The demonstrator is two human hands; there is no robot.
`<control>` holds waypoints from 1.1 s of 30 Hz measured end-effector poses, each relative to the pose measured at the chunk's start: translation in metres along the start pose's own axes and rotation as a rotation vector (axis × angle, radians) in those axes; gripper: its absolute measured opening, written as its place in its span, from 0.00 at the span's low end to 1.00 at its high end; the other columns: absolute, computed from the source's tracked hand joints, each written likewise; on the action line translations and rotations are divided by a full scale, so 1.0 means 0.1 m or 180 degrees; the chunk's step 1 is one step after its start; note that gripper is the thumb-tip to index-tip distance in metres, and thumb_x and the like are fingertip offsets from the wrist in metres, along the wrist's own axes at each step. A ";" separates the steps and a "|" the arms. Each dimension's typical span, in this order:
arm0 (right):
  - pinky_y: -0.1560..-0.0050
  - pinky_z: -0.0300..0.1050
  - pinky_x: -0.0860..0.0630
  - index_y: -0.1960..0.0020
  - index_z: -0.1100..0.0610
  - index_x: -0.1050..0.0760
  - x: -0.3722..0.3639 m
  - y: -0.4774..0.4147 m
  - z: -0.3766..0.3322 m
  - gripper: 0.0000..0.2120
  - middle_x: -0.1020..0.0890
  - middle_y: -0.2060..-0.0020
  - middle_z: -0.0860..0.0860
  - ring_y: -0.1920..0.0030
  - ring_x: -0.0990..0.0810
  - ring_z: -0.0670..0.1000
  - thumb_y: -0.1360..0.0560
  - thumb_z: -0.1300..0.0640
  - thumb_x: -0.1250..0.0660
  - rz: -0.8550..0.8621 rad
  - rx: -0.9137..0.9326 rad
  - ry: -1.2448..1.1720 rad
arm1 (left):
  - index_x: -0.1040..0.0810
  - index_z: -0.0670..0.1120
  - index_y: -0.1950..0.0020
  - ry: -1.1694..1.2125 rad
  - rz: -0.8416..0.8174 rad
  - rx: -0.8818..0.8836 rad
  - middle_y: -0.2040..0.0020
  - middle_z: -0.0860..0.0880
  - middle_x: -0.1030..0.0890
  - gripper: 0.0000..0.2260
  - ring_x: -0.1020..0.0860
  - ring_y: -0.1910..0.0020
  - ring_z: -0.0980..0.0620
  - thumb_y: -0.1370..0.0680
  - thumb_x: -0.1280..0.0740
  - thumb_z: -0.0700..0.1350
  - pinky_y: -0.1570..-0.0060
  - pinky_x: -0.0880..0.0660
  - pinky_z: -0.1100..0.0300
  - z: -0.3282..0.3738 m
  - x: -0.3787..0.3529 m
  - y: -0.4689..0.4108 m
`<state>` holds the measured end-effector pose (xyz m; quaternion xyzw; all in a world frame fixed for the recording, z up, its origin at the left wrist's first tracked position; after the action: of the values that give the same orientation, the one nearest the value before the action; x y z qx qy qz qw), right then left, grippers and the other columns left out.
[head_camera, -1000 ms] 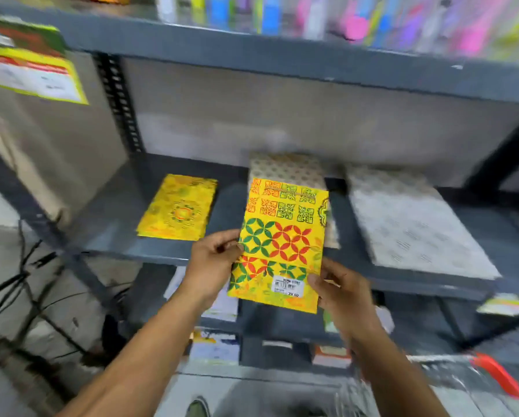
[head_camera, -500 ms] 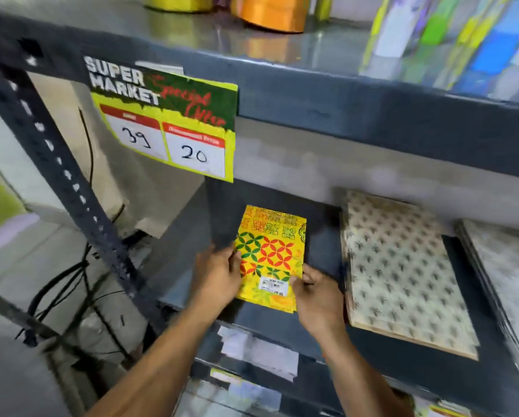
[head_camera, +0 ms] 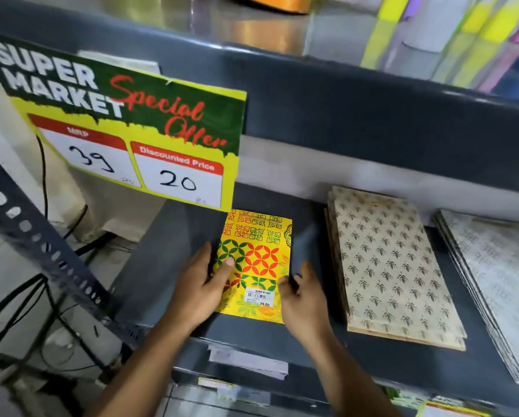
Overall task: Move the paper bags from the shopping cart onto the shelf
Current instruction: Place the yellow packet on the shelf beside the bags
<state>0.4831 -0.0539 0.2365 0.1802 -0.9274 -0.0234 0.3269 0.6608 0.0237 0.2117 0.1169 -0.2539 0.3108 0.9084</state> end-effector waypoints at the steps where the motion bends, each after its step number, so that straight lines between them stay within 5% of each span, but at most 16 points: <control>1: 0.43 0.36 0.32 0.25 0.62 0.43 -0.02 0.03 -0.02 0.28 0.25 0.44 0.51 0.44 0.25 0.48 0.21 0.55 0.39 -0.0057 0.0004 -0.0064 | 0.35 0.50 0.26 0.0239 -0.0109 0.0052 0.27 0.52 0.30 0.32 0.33 0.28 0.53 0.26 0.41 0.65 0.30 0.38 0.57 0.00 0.01 0.01; 3: 0.48 0.32 0.35 0.23 0.58 0.47 -0.05 0.10 -0.06 0.30 0.26 0.45 0.44 0.46 0.27 0.43 0.21 0.56 0.39 -0.0193 -0.0011 -0.0210 | 0.35 0.54 0.27 0.0489 -0.0283 0.0055 0.29 0.57 0.30 0.30 0.32 0.30 0.57 0.26 0.43 0.65 0.33 0.36 0.58 0.06 0.01 0.05; 6: 0.35 0.32 0.39 0.22 0.58 0.54 0.04 0.18 -0.11 0.33 0.35 0.25 0.52 0.27 0.34 0.51 0.20 0.55 0.40 -0.0137 0.0016 -0.0196 | 0.41 0.49 0.24 0.0288 -0.0214 0.0075 0.23 0.51 0.37 0.30 0.39 0.26 0.57 0.23 0.44 0.62 0.31 0.42 0.60 0.19 0.00 0.10; 8: 0.37 0.26 0.44 0.22 0.57 0.52 0.27 0.20 -0.09 0.33 0.39 0.23 0.54 0.26 0.37 0.52 0.21 0.55 0.39 0.0176 0.0217 -0.0178 | 0.46 0.47 0.22 0.0007 0.0046 -0.0092 0.21 0.48 0.45 0.36 0.48 0.22 0.54 0.25 0.47 0.64 0.27 0.50 0.60 0.37 0.02 0.15; 11: 0.30 0.39 0.37 0.23 0.55 0.46 0.86 0.27 0.10 0.32 0.34 0.26 0.54 0.27 0.34 0.54 0.23 0.54 0.36 0.0890 0.0383 -0.0119 | 0.44 0.44 0.23 -0.0135 0.0461 -0.0909 0.21 0.44 0.46 0.37 0.49 0.22 0.50 0.25 0.41 0.64 0.25 0.50 0.56 0.77 -0.13 0.34; 13: 0.29 0.48 0.35 0.25 0.58 0.42 1.35 0.30 0.43 0.31 0.33 0.27 0.55 0.28 0.34 0.55 0.23 0.55 0.34 0.1371 0.0160 -0.0041 | 0.43 0.43 0.23 -0.0005 0.0058 -0.1327 0.21 0.45 0.44 0.39 0.47 0.22 0.51 0.28 0.36 0.61 0.26 0.51 0.62 1.04 -0.48 0.56; 15: 0.40 0.47 0.27 0.28 0.61 0.36 1.81 0.33 0.82 0.26 0.25 0.34 0.59 0.36 0.25 0.58 0.23 0.56 0.35 0.1612 -0.0297 0.0197 | 0.43 0.42 0.24 0.0169 -0.0653 -0.1488 0.24 0.49 0.41 0.42 0.46 0.24 0.55 0.31 0.30 0.58 0.29 0.52 0.73 1.25 -0.94 0.77; 18: 0.65 0.47 0.29 0.42 0.61 0.30 2.10 0.38 1.27 0.12 0.20 0.57 0.55 0.61 0.20 0.54 0.24 0.57 0.38 0.1343 -0.0691 0.0379 | 0.40 0.45 0.27 0.0255 -0.1247 -0.1208 0.30 0.48 0.35 0.42 0.36 0.29 0.50 0.36 0.23 0.50 0.31 0.38 0.65 1.34 -1.51 0.91; 21: 0.51 0.47 0.26 0.33 0.58 0.31 2.12 0.33 1.51 0.20 0.19 0.43 0.56 0.44 0.21 0.58 0.23 0.56 0.35 0.0888 -0.0579 0.0293 | 0.42 0.44 0.27 0.0064 -0.1257 -0.0839 0.31 0.45 0.35 0.45 0.33 0.31 0.48 0.37 0.21 0.45 0.37 0.34 0.65 1.29 -1.79 0.91; 23: 0.46 0.48 0.23 0.33 0.56 0.30 2.16 0.34 1.63 0.23 0.18 0.44 0.52 0.46 0.19 0.53 0.26 0.56 0.31 0.0612 -0.0429 0.0179 | 0.36 0.45 0.31 -0.0047 -0.0951 -0.0952 0.36 0.47 0.30 0.40 0.27 0.37 0.50 0.39 0.21 0.43 0.48 0.35 0.72 1.27 -1.83 0.90; 28: 0.57 0.37 0.28 0.38 0.51 0.26 2.27 0.30 1.80 0.25 0.16 0.53 0.47 0.51 0.19 0.49 0.34 0.55 0.25 0.0416 -0.0230 0.0383 | 0.30 0.48 0.36 -0.0369 -0.0605 -0.0705 0.45 0.48 0.17 0.33 0.19 0.47 0.47 0.39 0.22 0.41 0.56 0.30 0.67 1.27 -1.82 0.92; 33: 0.64 0.36 0.31 0.38 0.47 0.26 2.21 0.27 1.78 0.26 0.15 0.54 0.46 0.58 0.23 0.47 0.35 0.49 0.24 0.0783 -0.0192 0.0573 | 0.24 0.48 0.40 -0.0370 -0.0522 -0.0460 0.48 0.50 0.15 0.32 0.18 0.52 0.49 0.43 0.20 0.47 0.60 0.28 0.65 1.24 -1.73 0.85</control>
<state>0.2059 -0.1193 0.2329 0.0568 -0.9083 0.0052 0.4144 0.4417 -0.0435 0.2285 0.0894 -0.3174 0.2090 0.9206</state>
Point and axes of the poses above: each hand's wrist, its own y-axis away from the middle knuckle, its own x-axis out of the back of the hand, z = x × y, the point moved 1 cm from there along -y, towards the middle knuckle
